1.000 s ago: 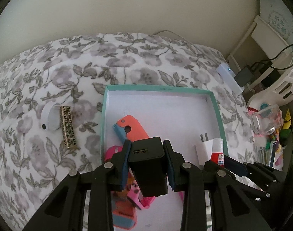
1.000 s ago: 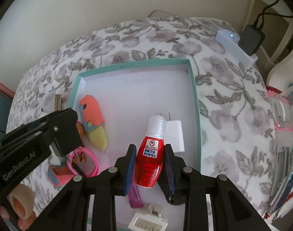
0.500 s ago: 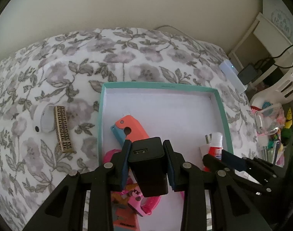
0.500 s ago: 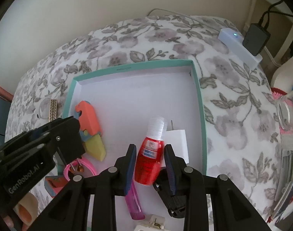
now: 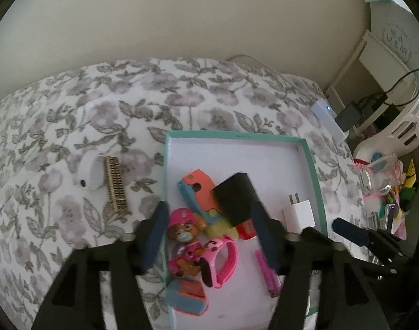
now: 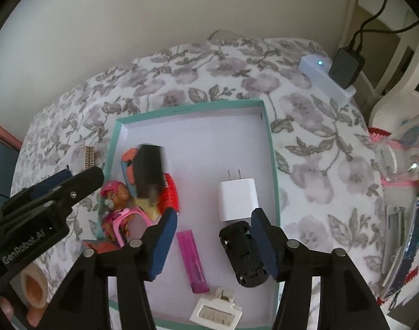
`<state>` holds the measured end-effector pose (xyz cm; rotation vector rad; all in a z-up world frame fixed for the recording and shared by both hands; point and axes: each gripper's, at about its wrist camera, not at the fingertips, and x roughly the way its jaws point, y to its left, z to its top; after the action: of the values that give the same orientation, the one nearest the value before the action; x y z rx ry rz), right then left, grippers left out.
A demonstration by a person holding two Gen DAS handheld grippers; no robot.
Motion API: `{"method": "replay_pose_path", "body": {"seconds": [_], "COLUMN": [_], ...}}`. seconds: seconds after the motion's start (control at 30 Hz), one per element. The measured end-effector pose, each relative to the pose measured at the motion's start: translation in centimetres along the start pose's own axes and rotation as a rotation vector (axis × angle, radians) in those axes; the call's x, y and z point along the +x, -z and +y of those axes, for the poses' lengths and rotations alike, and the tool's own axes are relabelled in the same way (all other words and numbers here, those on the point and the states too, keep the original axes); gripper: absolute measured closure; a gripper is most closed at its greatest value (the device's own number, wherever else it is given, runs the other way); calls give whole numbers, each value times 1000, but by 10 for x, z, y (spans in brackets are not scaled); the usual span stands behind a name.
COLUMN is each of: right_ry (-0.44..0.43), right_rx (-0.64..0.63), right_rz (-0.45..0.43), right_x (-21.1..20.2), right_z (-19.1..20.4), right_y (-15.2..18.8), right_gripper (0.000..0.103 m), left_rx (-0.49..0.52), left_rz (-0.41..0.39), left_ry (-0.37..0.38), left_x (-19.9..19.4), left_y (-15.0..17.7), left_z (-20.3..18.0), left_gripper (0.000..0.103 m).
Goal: Organize rigid objects
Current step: 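Carry the red bottle and black charger into the tray and open both grippers, then move both open grippers back toward the white earbud case and gold bar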
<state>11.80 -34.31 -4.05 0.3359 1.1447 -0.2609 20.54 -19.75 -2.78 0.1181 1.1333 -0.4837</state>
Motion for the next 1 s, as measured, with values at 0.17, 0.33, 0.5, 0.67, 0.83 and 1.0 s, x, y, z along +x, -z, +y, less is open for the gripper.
{"method": "replay_pose_path", "body": {"seconds": [0.17,0.33,0.5,0.67,0.83,1.0], "right_ry": [6,9,14,22,28,22], "right_rx": [-6,-16,-32,-53,-98,-123], "right_rz": [-10,-17,-33,-49,-54,-51], "right_x": [-13,-25,-38,-49,-52,-48], "right_z": [3,9,19,34,57,83], "right_y": [5,12,16,18,19,17], "right_gripper": [34,24,17,8,3,3], "left_rx": [-25,-42,-88,-126,-172,-210], "left_rz": [-14,-30,-25,-14,-54,-86], "left_ry": [-16,-44,-41,-33,-32,-65], "left_x": [-13,-27,-35,-42,-55,-67], "left_y": [3,9,15,20,22,21], "left_z": [11,24,42,62,91,126], "left_gripper": [16,8,7,7,6,0]}}
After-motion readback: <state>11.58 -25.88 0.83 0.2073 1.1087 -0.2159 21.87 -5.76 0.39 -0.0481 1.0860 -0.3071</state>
